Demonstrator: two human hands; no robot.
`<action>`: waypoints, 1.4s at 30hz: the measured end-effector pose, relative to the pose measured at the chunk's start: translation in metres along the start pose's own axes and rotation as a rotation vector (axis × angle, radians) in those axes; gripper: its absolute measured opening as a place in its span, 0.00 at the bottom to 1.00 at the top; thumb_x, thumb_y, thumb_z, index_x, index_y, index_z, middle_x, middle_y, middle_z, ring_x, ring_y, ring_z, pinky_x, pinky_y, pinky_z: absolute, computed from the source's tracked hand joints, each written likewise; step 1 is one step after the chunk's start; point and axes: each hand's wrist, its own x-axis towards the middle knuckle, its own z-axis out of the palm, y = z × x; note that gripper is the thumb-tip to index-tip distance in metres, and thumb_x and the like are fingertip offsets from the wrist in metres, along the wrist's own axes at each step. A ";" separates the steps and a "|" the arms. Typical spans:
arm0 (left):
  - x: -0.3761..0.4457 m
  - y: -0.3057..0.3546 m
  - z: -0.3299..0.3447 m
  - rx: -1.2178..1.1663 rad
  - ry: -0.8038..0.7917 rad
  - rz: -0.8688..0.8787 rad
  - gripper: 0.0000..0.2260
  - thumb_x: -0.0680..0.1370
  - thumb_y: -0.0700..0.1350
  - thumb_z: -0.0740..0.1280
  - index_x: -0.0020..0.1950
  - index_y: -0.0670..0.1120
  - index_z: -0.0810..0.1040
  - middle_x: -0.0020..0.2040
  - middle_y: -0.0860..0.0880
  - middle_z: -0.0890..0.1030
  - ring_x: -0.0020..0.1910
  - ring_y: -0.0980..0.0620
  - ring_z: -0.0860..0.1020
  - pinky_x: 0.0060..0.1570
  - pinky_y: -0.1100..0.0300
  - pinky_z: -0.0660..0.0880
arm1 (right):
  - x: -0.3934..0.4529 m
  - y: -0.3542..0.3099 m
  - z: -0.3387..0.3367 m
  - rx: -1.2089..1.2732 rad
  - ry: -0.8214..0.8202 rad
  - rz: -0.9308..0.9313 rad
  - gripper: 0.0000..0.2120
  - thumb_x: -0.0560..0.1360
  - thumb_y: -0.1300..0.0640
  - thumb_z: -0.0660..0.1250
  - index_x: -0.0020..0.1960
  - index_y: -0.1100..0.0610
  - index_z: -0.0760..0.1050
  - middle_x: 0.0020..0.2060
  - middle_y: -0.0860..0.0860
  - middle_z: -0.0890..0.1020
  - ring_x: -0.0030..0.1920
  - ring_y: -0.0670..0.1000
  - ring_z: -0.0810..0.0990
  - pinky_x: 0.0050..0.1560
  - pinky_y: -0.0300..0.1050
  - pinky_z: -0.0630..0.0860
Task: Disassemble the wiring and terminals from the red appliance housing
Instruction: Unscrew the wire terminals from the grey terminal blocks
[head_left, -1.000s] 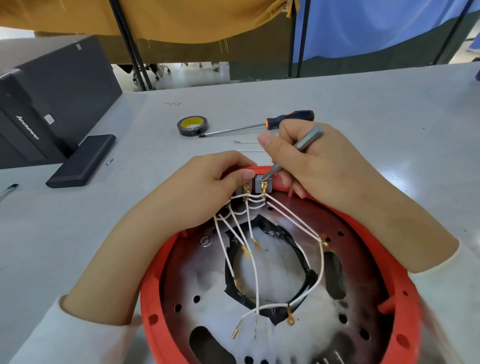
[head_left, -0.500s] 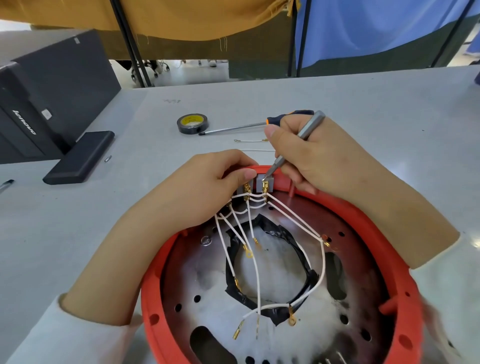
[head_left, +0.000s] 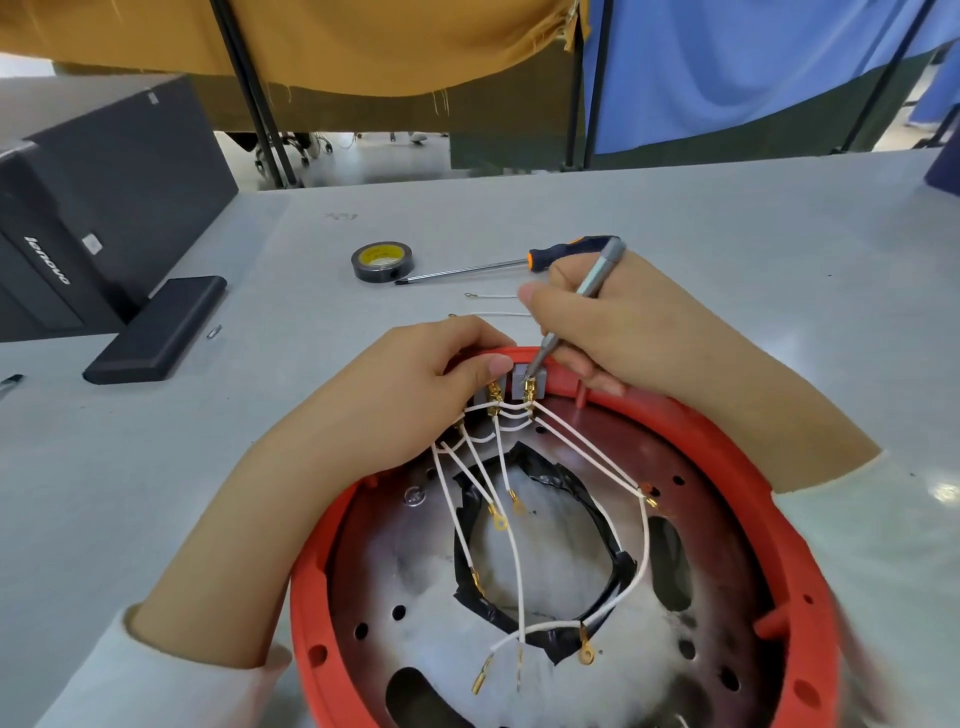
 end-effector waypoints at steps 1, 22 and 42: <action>0.000 0.000 0.000 -0.003 0.001 0.001 0.08 0.80 0.52 0.61 0.55 0.58 0.78 0.47 0.59 0.81 0.45 0.64 0.76 0.48 0.71 0.69 | -0.002 0.001 0.000 0.045 0.035 -0.024 0.18 0.80 0.54 0.59 0.33 0.58 0.64 0.18 0.51 0.70 0.15 0.50 0.64 0.19 0.35 0.62; -0.001 0.002 -0.002 0.000 0.004 0.020 0.09 0.79 0.52 0.61 0.57 0.59 0.78 0.48 0.55 0.82 0.45 0.61 0.77 0.49 0.70 0.68 | -0.002 0.002 0.008 -0.218 0.169 -0.279 0.19 0.74 0.49 0.69 0.31 0.56 0.66 0.22 0.48 0.70 0.27 0.45 0.70 0.33 0.41 0.69; -0.001 0.003 -0.002 0.009 0.017 0.043 0.09 0.79 0.51 0.61 0.57 0.57 0.78 0.31 0.61 0.77 0.28 0.68 0.72 0.32 0.74 0.66 | -0.004 0.004 0.015 -0.296 0.232 -0.473 0.23 0.76 0.52 0.68 0.29 0.49 0.57 0.22 0.45 0.61 0.28 0.46 0.67 0.31 0.32 0.62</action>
